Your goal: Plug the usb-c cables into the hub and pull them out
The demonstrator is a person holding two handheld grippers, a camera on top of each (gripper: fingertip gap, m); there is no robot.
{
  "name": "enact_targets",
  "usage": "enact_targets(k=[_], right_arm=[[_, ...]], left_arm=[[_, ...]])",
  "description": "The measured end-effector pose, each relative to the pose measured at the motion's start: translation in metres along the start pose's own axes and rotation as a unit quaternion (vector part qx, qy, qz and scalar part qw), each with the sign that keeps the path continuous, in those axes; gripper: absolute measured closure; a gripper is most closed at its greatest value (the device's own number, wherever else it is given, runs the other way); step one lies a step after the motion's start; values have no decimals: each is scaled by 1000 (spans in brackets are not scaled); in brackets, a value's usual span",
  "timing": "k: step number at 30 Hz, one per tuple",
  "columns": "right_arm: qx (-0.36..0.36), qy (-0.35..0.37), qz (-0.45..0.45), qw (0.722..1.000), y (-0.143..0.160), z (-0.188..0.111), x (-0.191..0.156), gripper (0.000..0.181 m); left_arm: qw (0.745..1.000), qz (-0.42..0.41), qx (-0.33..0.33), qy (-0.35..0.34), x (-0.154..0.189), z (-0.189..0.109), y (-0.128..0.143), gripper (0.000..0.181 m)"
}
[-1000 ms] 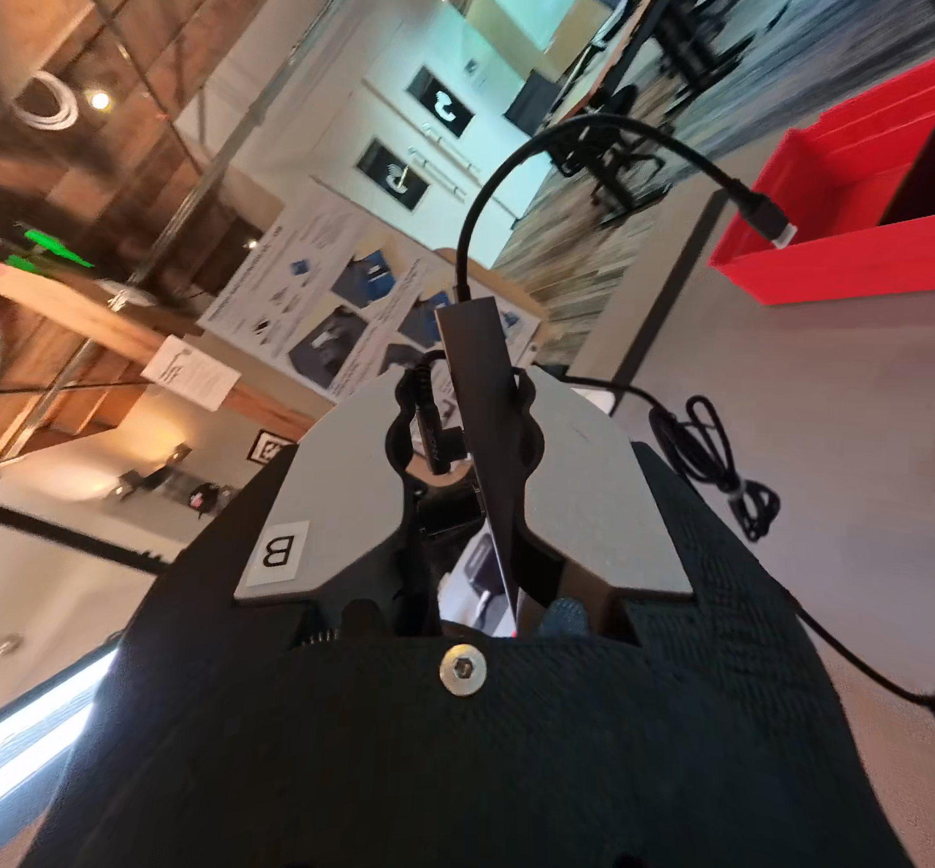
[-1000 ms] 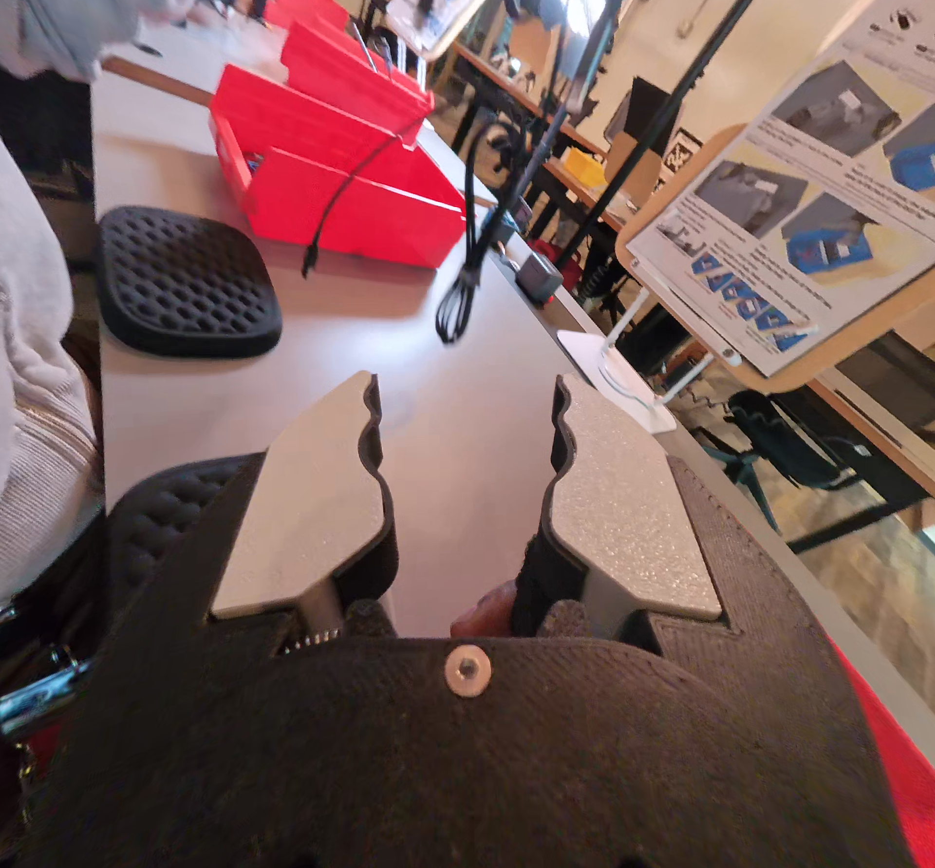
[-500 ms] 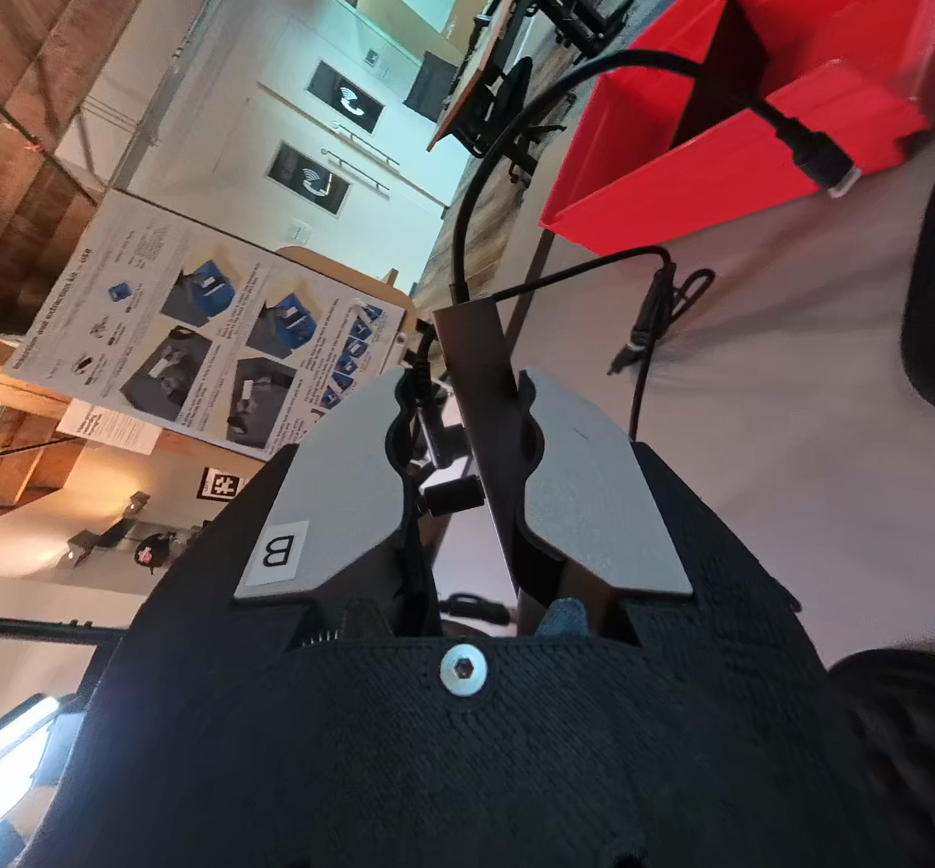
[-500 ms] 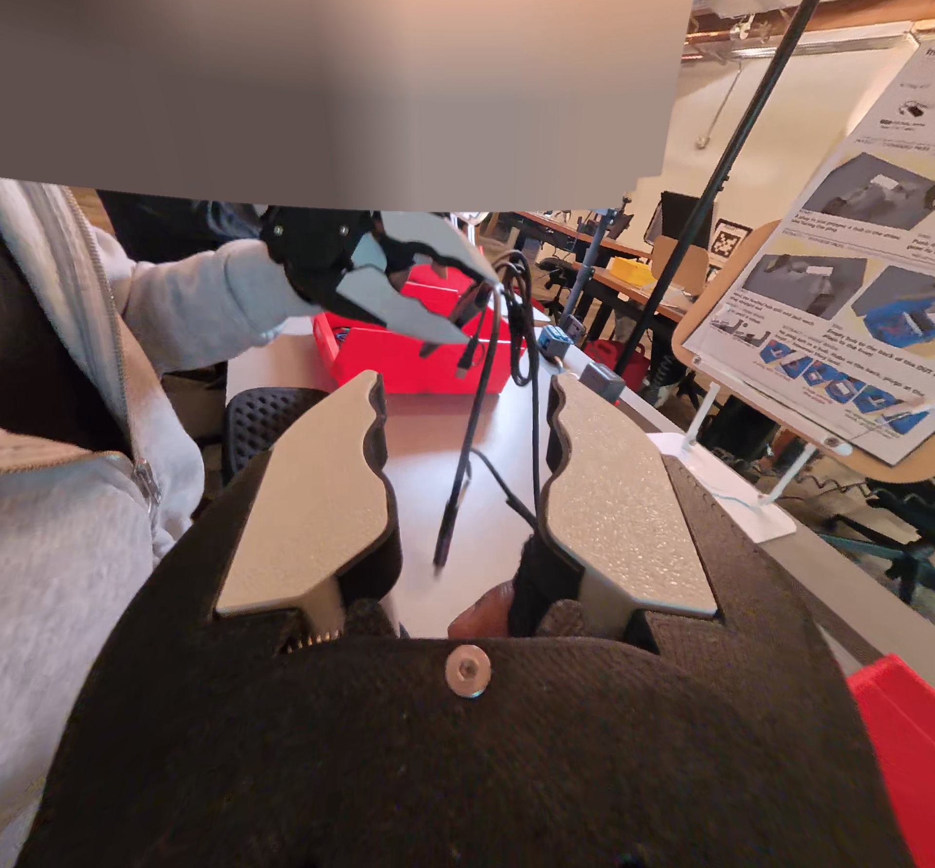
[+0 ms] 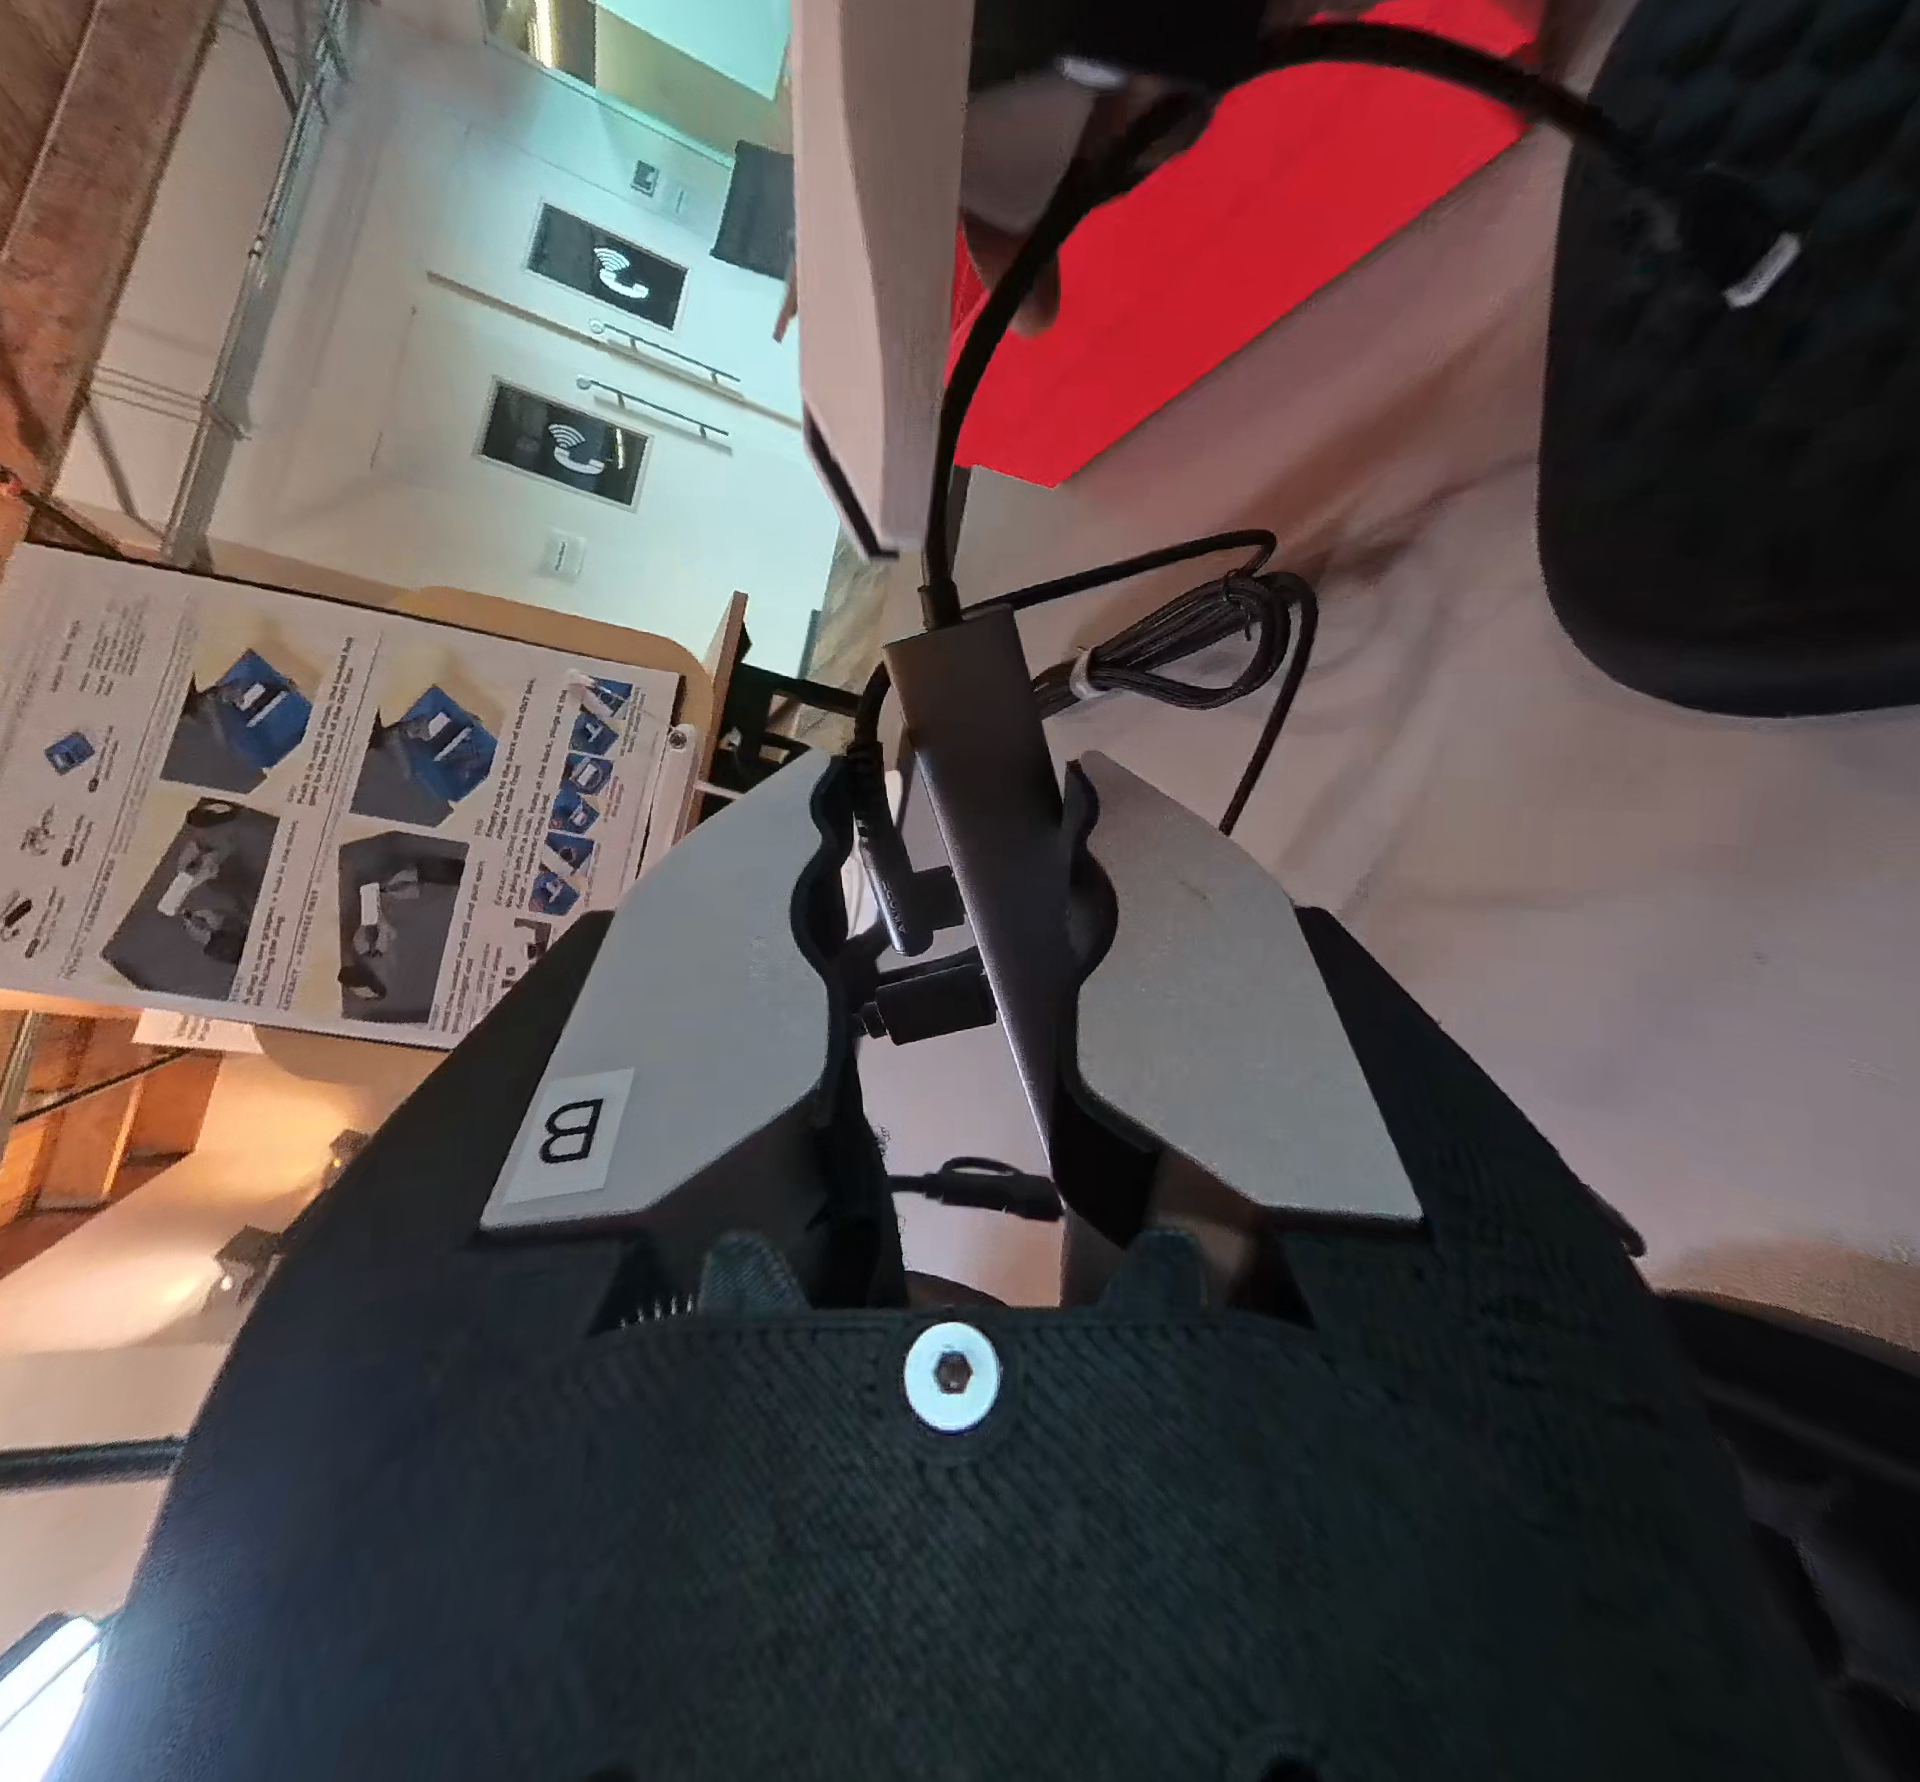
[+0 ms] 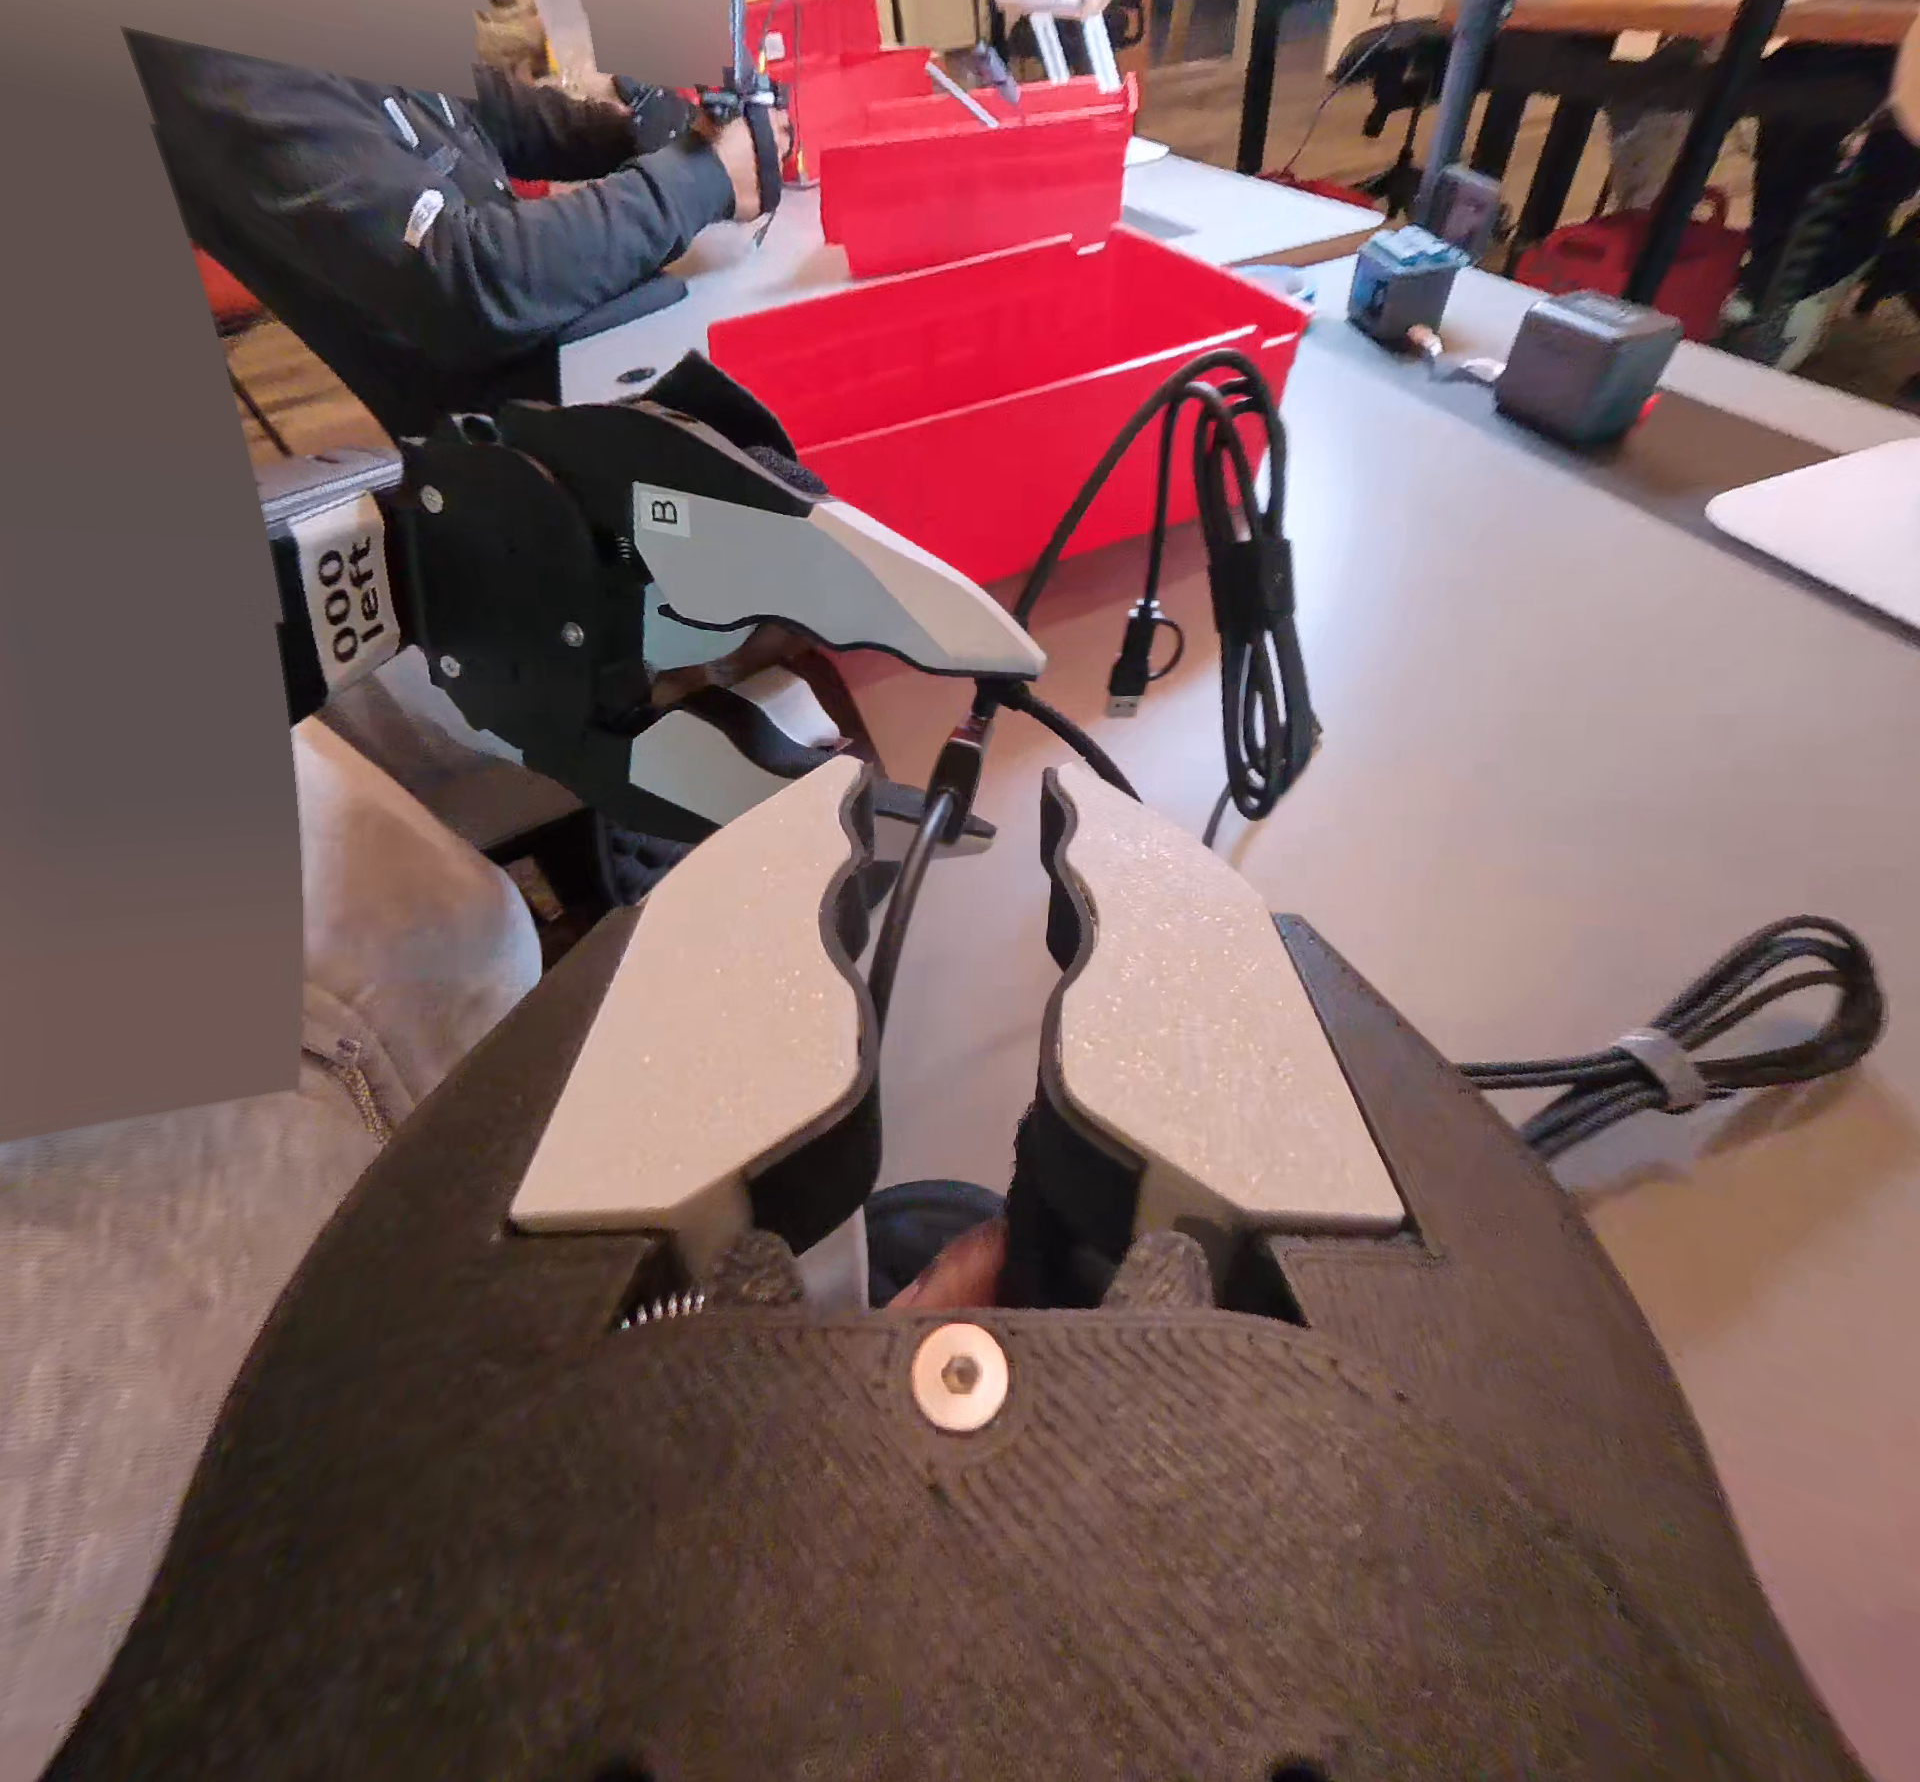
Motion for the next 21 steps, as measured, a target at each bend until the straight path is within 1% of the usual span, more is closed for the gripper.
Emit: enact_targets(k=[3,4,10,13,17,21], right_arm=[[-7,-33,25,999,6,13,-1,152],[-8,-34,34,999,7,15,-1,152],[-46,21,22,998,9,18,2,162],[-69,29,24,997,11,24,-2,159],[-88,58,0,994,8,27,-4,157],[-96,54,27,993,2,22,-2,157]], left_arm=[[1000,4,-9,4,4,3,2,142],[1000,9,-14,2,4,4,4,142],[999,-11,-30,5,4,6,13,142],[999,6,-43,1,6,9,12,142],[998,24,-53,0,7,10,15,142],[996,52,-66,6,11,11,17,143]])
Point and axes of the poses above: each gripper's, where its closed fingertips meet, z out along the fingers, y out of its underside, x = y × z across the jaws, the point moved 10 cm from there along -z, back along the fingers, and after that the axes turned 5 degrees about x, right-handed, at the moved point
